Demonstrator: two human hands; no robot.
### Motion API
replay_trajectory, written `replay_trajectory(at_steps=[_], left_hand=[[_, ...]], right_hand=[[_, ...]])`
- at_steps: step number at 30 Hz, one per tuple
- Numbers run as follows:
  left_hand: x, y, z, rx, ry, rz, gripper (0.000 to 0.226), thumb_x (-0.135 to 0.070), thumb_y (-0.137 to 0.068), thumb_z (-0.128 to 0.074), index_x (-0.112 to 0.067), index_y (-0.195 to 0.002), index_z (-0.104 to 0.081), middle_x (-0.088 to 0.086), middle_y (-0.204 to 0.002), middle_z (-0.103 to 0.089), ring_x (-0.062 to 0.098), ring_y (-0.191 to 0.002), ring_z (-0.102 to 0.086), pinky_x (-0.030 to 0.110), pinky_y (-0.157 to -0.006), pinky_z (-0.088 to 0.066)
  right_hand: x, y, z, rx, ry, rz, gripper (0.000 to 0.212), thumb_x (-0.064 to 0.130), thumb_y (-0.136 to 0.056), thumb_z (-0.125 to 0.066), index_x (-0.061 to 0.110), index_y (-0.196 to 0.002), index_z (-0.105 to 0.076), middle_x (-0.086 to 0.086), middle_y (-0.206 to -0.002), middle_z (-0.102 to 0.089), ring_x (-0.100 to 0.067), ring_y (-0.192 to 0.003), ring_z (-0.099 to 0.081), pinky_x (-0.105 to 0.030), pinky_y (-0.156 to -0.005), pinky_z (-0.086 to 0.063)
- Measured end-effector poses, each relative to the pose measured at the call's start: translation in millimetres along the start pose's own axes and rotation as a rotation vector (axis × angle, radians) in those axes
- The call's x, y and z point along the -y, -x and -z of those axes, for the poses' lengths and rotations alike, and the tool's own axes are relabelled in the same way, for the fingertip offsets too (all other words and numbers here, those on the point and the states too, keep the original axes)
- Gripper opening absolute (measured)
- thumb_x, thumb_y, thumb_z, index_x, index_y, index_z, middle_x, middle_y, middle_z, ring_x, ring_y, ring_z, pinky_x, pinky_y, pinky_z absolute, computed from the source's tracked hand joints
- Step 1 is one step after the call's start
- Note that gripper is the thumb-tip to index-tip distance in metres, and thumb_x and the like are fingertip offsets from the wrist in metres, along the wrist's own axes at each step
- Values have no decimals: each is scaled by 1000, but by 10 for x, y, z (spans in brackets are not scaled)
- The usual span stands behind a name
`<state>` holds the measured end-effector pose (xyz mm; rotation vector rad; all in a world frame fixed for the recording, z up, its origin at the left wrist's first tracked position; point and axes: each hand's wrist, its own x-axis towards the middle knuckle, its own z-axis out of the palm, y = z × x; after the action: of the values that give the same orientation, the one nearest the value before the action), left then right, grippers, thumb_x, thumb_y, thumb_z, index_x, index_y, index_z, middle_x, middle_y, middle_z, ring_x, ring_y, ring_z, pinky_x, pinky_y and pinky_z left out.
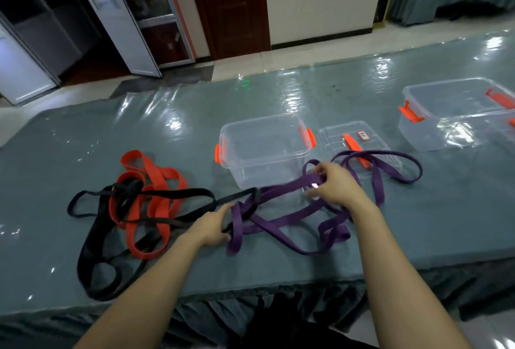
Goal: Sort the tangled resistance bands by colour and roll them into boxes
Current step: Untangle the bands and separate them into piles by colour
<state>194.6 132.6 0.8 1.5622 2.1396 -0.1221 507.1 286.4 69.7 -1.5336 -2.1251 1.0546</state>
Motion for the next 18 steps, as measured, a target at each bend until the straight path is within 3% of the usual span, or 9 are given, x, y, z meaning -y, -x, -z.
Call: replay_trajectory(at_steps=[2,4,7,9,11,13,15,18], left_hand=[[39,4,-105,-84,-62,43,75,-37,-99,-74,-28,-164,-38,15,-135,-73,37,-128,-66,44,-105,-52],[68,5,-143,-85,5,88,63,-36,-100,-72,-22,-156,-47,18,-131,-73,38,-125,-67,46,-102,-54],[137,35,-195,-38,121,190,48,-18,-100,-67,-14,-146,-53,19,-127,-73,39,-120,-69,43,-97,-56],[182,41,-237,-21,218,214,32,-9,-99,-67,-7,-131,-69,15,-120,-76,36,-120,-71,33,-90,-53],[175,42,-270,-57,440,249,31,5,-101,-58,2,-127,-74,20,-119,-77,36,-121,-72,30,-96,-53],[95,12,-242,-149,805,316,37,9,-108,-44,7,-138,-65,29,-130,-73,36,-120,-70,38,-107,-53],[9,-16,-198,-149,953,305,34,-12,-113,-54,0,-144,-61,27,-133,-72,27,-112,-69,34,-99,-54],[-93,9,-153,-3,740,188,74,-57,-92,-83,-20,-149,-54,0,-139,-70,16,-123,-67,34,-107,-53]], right_hand=[[-188,17,-195,153,127,-56,51,35,-79,-94,15,-118,-67,-2,-113,-72,-24,-102,-71,-39,-90,-58],[-319,46,-387,174,145,-74,41,41,-92,-83,14,-120,-68,-4,-118,-70,-26,-106,-68,-37,-91,-55],[-437,28,-590,70,247,-82,20,26,-103,-66,10,-113,-74,-14,-120,-70,-35,-110,-67,-45,-102,-53],[-508,20,-688,24,312,-107,25,15,-100,-61,10,-122,-73,-17,-130,-64,-40,-126,-60,-49,-118,-40],[-565,30,-782,18,340,-98,44,14,-98,-61,12,-142,-63,-16,-143,-59,-38,-140,-52,-52,-130,-22],[-562,30,-874,-2,361,-33,55,21,-98,-65,11,-151,-54,-13,-150,-56,-35,-145,-47,-49,-133,-15],[-508,17,-988,16,349,45,64,31,-99,-71,11,-156,-50,-11,-154,-54,-33,-149,-42,-45,-133,-19],[-401,-27,-1206,146,275,107,88,46,-94,-78,13,-164,-38,-10,-165,-44,-32,-156,-34,-44,-132,-24]])
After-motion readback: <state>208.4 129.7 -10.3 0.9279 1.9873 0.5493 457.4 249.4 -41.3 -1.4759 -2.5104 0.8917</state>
